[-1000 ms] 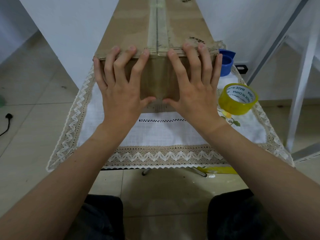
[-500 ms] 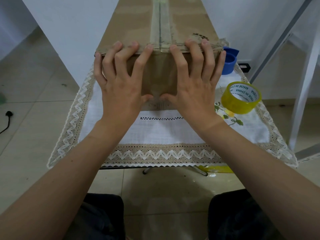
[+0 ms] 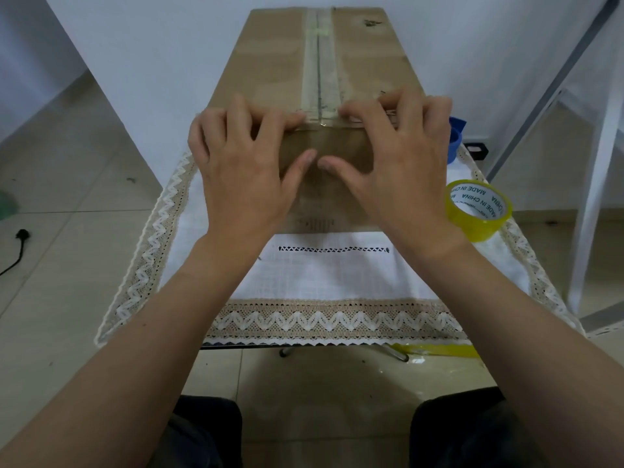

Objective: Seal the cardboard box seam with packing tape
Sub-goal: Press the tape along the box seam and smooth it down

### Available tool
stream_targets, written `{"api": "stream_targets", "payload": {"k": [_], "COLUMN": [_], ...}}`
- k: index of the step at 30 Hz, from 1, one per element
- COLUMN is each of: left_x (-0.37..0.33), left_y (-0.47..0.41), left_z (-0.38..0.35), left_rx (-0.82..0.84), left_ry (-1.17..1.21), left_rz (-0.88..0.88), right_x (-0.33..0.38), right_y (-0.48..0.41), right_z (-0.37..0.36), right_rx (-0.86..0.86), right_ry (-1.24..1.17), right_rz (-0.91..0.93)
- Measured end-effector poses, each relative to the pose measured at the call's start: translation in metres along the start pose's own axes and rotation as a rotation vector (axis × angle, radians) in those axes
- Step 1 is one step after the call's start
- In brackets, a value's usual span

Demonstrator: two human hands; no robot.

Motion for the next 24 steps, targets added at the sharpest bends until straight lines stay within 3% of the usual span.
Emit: {"api": "stream_targets", "payload": {"k": [5, 15, 24], "left_x": [-0.002, 0.006, 0.006], "left_y": [-0.016, -0.015, 0.003], "left_z": [0.001, -0.004, -0.023], "left_rx": [-0.03, -0.044, 0.013], "left_ry": [0.151, 0.206, 0.053], "left_rz": [0.178, 0.048, -0.066], "right_x": [0.0, -0.011, -0.018], "right_y": [-0.018, -0.018, 0.015], "right_z": [-0.003, -0.007, -0.023], "right_rx": [-0.059, -0.022, -0.064], "right_ry": [-0.04, -0.155, 0.041], "right_rz": [-0.11, -0.074, 0.041]}}
Point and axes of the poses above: each hand's wrist, its own y-axis away from the middle knuckle, its own z-axis out of the back of the hand, x = y × z, the point moved 9 cm from there along -y, towards the middle knuckle, and after that the axes turned 14 degrees about -y, right-handed, at the moved point
